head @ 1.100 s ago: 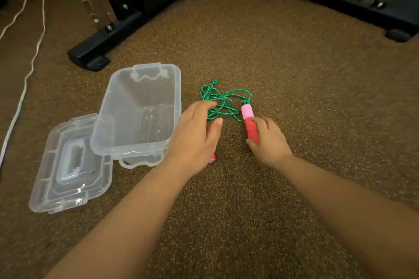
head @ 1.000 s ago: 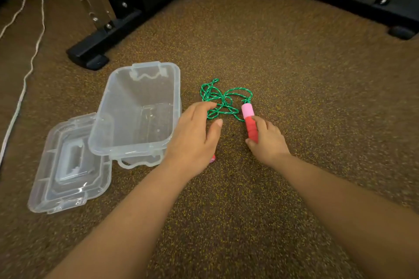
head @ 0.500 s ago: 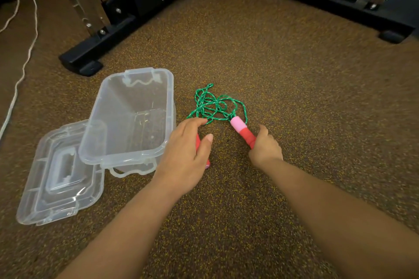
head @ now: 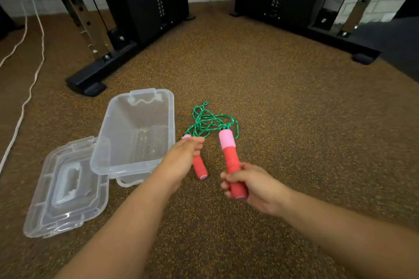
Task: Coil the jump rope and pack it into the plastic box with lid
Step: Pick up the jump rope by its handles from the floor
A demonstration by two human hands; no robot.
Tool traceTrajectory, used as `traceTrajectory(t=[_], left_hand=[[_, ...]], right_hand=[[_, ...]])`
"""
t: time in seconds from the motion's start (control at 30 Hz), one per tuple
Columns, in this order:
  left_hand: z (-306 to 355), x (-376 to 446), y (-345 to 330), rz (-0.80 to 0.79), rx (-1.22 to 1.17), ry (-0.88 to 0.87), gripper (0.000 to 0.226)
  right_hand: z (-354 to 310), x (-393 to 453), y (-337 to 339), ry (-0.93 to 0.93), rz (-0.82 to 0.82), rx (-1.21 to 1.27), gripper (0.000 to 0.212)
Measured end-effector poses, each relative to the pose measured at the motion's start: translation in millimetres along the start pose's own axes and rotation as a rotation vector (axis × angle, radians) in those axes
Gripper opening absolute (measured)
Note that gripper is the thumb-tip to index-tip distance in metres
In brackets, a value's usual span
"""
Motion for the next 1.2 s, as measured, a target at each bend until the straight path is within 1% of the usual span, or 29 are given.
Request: traceTrajectory(t=[0.1,0.2,0.23,0.33,0.4,0.47,0.67,0.83,0.97,1.07,1.2], left_hand=[[3.9,0.1,4.0,0.022,-0.129,0.037,0.028],[6.4,-3.6,8.6,0.067,-0.275,0.111,0.035],[7.0,-5.0,9.5,0.041,-0.329,0.139,0.04],[10.7,-9.8,12.1,-0.11,-0.458,0.182,0.059],[14.5,-11.3,14.9,-0.188,-0.466,0.174,0.066],[17.9,-11.4,17.5,-0.233,-0.481,0.165,0.069],[22.8,-15.9,28.6,-0.26,-0.48,0.142,0.054],[23.6,-19.9,38.3,-0.274,-0.508,0.154,0.048],[27.3,-22.8,41.4,-0.284,-0.587,0.162,0.046],[30.4,-26.1,41.3,-0.319,-0.638,0.171,0.045],[34.4,-31.7,41.5,-0.36,-0.683,0.189,0.036]], right_hand=[[12.4,-17.4,-11.9,0.129,-0.068,-0.223,0.042],[21.2,-26.7,-17.6,0.141,-0.113,-0.394,0.048],[23.1,-28.5,-19.0,0.128,-0.131,-0.431,0.049],[25.8,-30.9,-23.3,0.099,-0.182,-0.517,0.05],[26.1,-31.0,-26.6,0.091,-0.209,-0.56,0.048],[28.1,-28.4,-27.1,0.084,-0.211,-0.589,0.047],[37.4,-20.2,-30.2,0.069,-0.248,-0.701,0.044],[43.8,-15.4,-32.3,0.024,-0.288,-0.793,0.041],[50.9,-11.8,-34.8,-0.023,-0.32,-0.865,0.044],[54.6,-8.2,-37.0,-0.023,-0.281,-0.917,0.042],[53.3,-6.3,-41.4,0.005,-0.167,-1.03,0.039]])
Point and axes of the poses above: each hand's wrist, its own x-axis towards the middle knuckle, its own y-axis out of the back of the hand, z = x × y, the point moved 2 cm from there along x, towards the middle knuckle, and after that the axes turned 11 degrees about -y, right-handed, at the moved point
